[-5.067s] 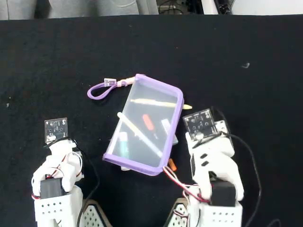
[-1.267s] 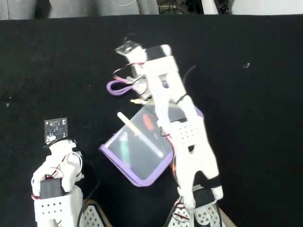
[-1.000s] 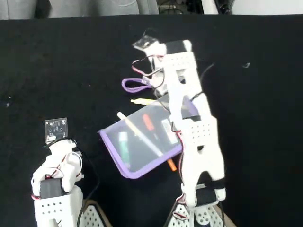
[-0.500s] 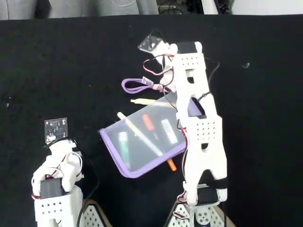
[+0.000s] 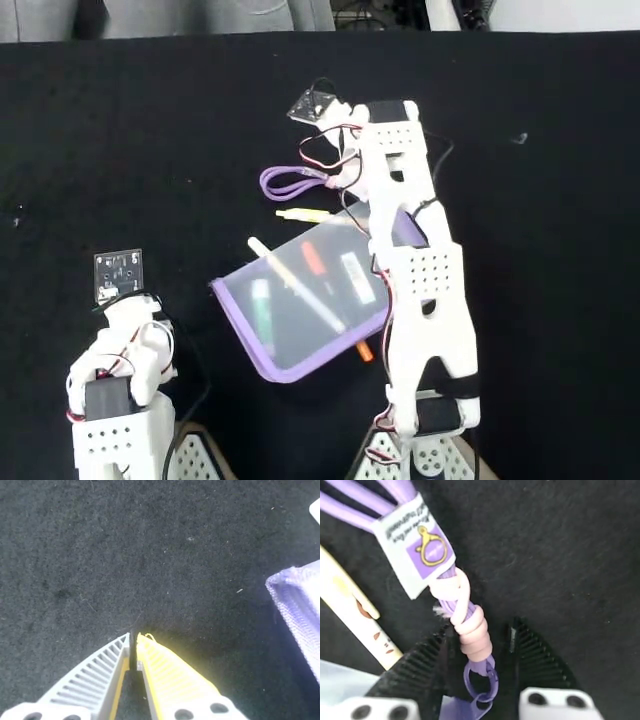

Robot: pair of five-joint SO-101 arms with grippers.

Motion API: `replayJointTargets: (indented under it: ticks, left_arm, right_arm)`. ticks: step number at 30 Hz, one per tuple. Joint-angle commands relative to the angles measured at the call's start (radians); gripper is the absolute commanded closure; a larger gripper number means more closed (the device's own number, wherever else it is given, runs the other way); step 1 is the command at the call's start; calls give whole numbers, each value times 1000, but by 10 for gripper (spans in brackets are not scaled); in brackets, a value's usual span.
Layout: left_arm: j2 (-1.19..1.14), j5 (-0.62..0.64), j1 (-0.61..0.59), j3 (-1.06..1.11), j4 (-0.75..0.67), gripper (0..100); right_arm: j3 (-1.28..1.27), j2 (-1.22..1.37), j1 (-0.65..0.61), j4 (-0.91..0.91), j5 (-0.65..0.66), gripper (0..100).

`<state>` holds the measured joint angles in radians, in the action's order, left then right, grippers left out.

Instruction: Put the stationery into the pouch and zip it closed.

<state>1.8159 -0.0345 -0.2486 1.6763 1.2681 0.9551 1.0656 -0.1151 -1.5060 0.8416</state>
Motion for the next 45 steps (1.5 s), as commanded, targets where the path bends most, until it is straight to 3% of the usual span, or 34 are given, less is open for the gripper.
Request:
replayJointTargets:
  ticks: [1, 3, 7, 12, 16, 33, 45]
  left_arm:
    - [5, -2, -8, 24, 5, 969]
    - [5, -2, -8, 24, 5, 969]
    - [5, -2, -8, 24, 5, 969]
    - [5, -2, -8, 24, 5, 969]
    - [5, -2, -8, 24, 5, 969]
    - [5, -2, -8, 24, 5, 969]
    - [5, -2, -8, 24, 5, 969]
  right_arm:
    - [13, 4, -11, 15, 26, 904]
    - [18, 2, -8, 8, 23, 988]
    - [136, 2, 9, -80, 20, 984]
    - [493, 2, 32, -267, 17, 987]
    - [731, -13, 81, -259, -94, 987]
    - [702, -565, 114, -241, -170, 987]
    - [656, -615, 187, 97, -170, 987]
